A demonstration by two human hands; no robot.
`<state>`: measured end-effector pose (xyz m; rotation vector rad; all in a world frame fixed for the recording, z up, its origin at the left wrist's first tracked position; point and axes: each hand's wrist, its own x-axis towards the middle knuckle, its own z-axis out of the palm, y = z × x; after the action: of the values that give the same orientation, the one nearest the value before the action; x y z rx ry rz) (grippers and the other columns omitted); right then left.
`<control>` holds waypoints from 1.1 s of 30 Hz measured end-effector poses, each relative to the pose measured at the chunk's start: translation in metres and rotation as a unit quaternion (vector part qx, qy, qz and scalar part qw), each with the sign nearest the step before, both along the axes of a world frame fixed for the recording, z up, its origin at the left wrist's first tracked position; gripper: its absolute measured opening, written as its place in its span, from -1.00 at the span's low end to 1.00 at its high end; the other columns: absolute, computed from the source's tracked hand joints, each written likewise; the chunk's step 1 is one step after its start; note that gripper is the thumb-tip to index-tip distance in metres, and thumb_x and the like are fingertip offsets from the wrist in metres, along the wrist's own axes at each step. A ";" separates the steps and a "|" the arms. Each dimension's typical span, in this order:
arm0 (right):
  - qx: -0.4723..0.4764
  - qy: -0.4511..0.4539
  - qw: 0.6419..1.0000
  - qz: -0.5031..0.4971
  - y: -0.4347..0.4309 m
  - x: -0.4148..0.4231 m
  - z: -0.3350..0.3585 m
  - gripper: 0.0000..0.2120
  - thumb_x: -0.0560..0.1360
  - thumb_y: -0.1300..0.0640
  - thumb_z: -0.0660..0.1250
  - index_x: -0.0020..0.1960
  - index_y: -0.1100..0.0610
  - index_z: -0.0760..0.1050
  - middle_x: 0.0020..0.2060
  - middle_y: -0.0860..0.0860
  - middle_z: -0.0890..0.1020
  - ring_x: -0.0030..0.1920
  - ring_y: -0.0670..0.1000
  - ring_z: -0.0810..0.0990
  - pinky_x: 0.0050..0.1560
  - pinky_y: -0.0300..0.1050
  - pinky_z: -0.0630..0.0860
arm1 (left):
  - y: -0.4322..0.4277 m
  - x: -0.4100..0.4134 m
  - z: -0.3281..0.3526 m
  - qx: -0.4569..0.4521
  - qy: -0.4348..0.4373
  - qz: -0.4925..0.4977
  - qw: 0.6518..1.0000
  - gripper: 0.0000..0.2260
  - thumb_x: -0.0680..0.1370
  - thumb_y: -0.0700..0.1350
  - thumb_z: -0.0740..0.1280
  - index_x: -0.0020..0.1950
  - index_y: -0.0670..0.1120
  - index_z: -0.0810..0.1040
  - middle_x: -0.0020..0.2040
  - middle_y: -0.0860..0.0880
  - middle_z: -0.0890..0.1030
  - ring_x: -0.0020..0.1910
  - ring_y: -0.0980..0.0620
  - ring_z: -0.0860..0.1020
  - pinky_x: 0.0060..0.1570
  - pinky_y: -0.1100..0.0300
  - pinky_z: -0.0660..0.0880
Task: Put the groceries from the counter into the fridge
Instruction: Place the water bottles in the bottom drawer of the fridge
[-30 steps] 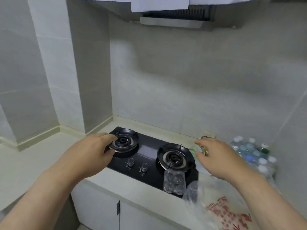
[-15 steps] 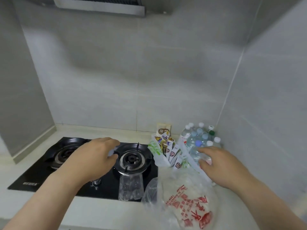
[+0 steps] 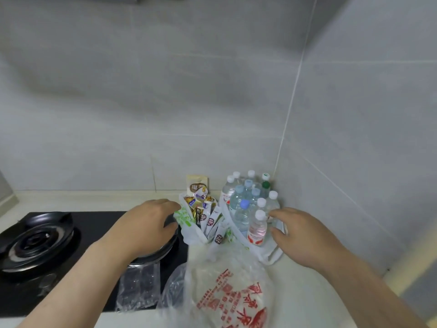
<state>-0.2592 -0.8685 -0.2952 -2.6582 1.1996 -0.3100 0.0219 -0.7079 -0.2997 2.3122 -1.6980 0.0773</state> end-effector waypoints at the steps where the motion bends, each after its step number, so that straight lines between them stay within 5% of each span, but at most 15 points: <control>1: 0.005 -0.001 1.000 0.000 -0.003 -0.001 -0.002 -0.59 0.57 -0.01 0.25 0.41 -0.08 0.43 0.32 -0.13 0.51 0.31 -0.05 0.47 0.25 -0.15 0.42 | -0.004 -0.001 -0.003 0.003 0.005 -0.003 1.000 -0.66 0.57 -0.02 0.25 0.35 0.12 0.46 0.22 0.15 0.55 0.19 0.05 0.50 0.07 0.14 0.48; 10: 0.034 -0.008 0.999 -0.007 -0.019 0.011 -0.029 -0.72 0.54 0.02 0.26 0.20 0.09 0.52 0.15 -0.04 0.59 0.17 0.00 0.54 0.16 -0.02 0.49 | -0.033 0.006 -0.029 0.041 0.025 -0.031 0.998 -0.76 0.53 -0.03 0.25 0.17 0.10 0.54 -0.03 0.15 0.56 -0.06 0.12 0.52 -0.09 0.14 0.52; 17: 0.080 -0.002 0.997 -0.014 -0.032 0.044 -0.049 -0.71 0.52 -0.08 0.19 0.18 -0.03 0.50 0.01 -0.17 0.53 0.15 -0.02 0.54 0.08 -0.10 0.49 | -0.060 0.029 -0.049 0.066 0.059 -0.051 0.995 -0.65 0.57 0.01 0.28 0.37 0.10 0.47 0.20 0.14 0.57 0.12 0.14 0.54 0.01 0.31 0.42; 22: 0.095 0.006 0.995 -0.035 -0.044 0.073 -0.058 -0.59 0.59 -0.08 0.21 0.43 -0.12 0.38 0.32 -0.17 0.48 0.32 -0.09 0.45 0.23 -0.16 0.42 | -0.081 0.057 -0.060 0.065 0.083 -0.077 0.991 -0.62 0.58 0.02 0.28 0.41 0.10 0.44 0.33 0.15 0.52 0.16 0.13 0.53 0.07 0.33 0.39; 33: 0.100 0.014 0.989 -0.109 -0.074 0.076 -0.077 -0.58 0.58 -0.02 0.24 0.43 -0.06 0.40 0.39 -0.12 0.47 0.37 -0.04 0.43 0.36 -0.13 0.35 | -0.142 0.060 -0.085 0.070 0.155 -0.134 0.976 -0.61 0.54 0.10 0.26 0.34 0.03 0.52 0.32 0.08 0.54 0.28 0.07 0.49 0.20 0.23 0.41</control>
<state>-0.1827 -0.9422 -0.3720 -2.3742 1.4506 -0.1743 0.0818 -0.8495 -0.3850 2.0300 -1.8757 -0.4454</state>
